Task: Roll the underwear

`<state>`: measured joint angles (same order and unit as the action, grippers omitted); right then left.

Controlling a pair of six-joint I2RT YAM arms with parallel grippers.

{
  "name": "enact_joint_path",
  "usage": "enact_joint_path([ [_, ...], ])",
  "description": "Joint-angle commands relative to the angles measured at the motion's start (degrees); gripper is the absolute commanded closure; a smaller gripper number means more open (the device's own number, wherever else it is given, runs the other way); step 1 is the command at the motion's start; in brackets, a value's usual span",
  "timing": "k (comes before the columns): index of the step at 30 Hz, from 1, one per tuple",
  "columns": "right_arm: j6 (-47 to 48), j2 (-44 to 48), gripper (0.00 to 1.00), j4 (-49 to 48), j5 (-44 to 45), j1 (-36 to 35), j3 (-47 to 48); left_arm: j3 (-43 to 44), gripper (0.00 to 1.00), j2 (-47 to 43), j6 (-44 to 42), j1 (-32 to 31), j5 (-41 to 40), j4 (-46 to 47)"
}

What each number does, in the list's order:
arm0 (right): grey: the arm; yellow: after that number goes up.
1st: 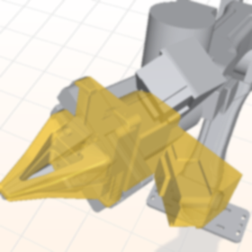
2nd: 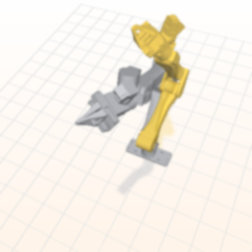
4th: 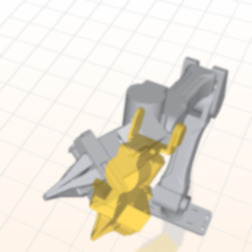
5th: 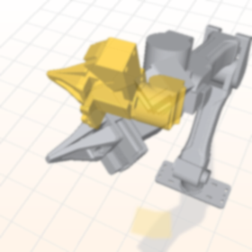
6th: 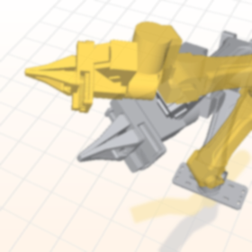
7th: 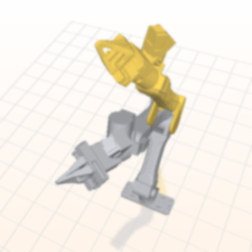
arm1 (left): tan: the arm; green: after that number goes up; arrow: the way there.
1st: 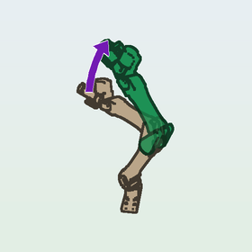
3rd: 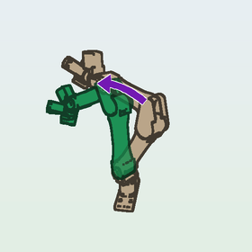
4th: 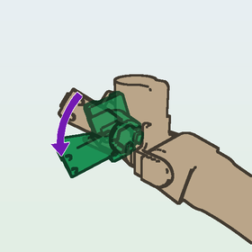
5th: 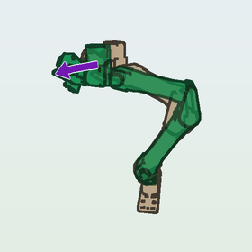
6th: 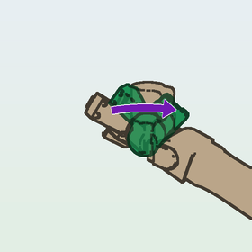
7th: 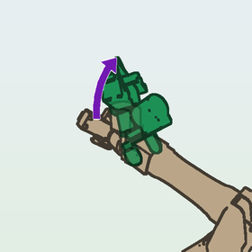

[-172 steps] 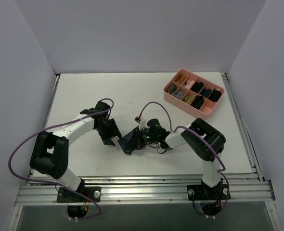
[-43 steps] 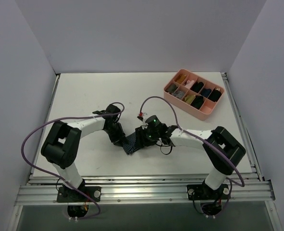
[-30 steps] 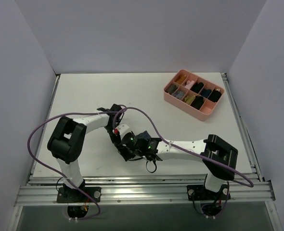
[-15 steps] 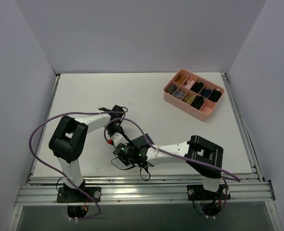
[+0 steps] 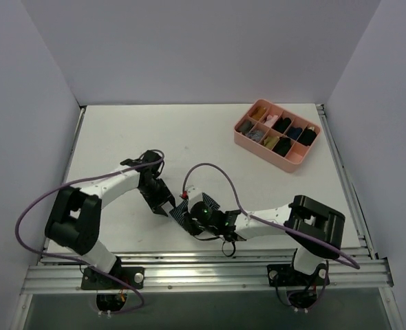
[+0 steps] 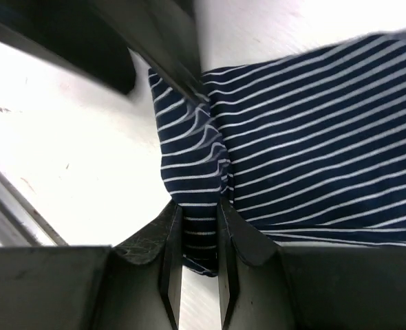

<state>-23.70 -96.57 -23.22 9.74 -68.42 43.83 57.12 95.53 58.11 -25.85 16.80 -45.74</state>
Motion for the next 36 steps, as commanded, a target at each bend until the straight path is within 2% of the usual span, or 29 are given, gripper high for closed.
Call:
enact_joint_path([
  [1,-7.4,1.12,1.0,1.63,-9.11,5.74,-9.89,-0.26,0.5,-9.03,2.01,2.38,-9.49,-2.16],
  [3,-9.33,1.48,1.0,-0.67,-13.06,7.86,-13.49,-1.31,0.48,-11.57,2.1,2.29,-10.29,-0.85],
  [7,-13.03,0.43,1.0,-4.1,-14.74,8.66,-16.06,-4.91,0.47,-14.74,2.01,1.41,-10.12,3.19],
  [15,-15.85,-2.57,1.0,-9.91,-16.86,10.32,-19.05,-10.28,0.42,-18.53,0.08,-1.14,-6.87,17.87],
  [23,-15.58,-3.71,1.0,-9.74,-17.21,10.68,-18.43,-10.72,0.38,-17.31,-0.54,-4.03,-6.87,21.74],
  [36,-14.62,-4.06,1.0,-8.51,-17.38,11.56,-17.38,-11.07,0.37,-7.91,-0.27,-7.29,-6.33,25.34],
])
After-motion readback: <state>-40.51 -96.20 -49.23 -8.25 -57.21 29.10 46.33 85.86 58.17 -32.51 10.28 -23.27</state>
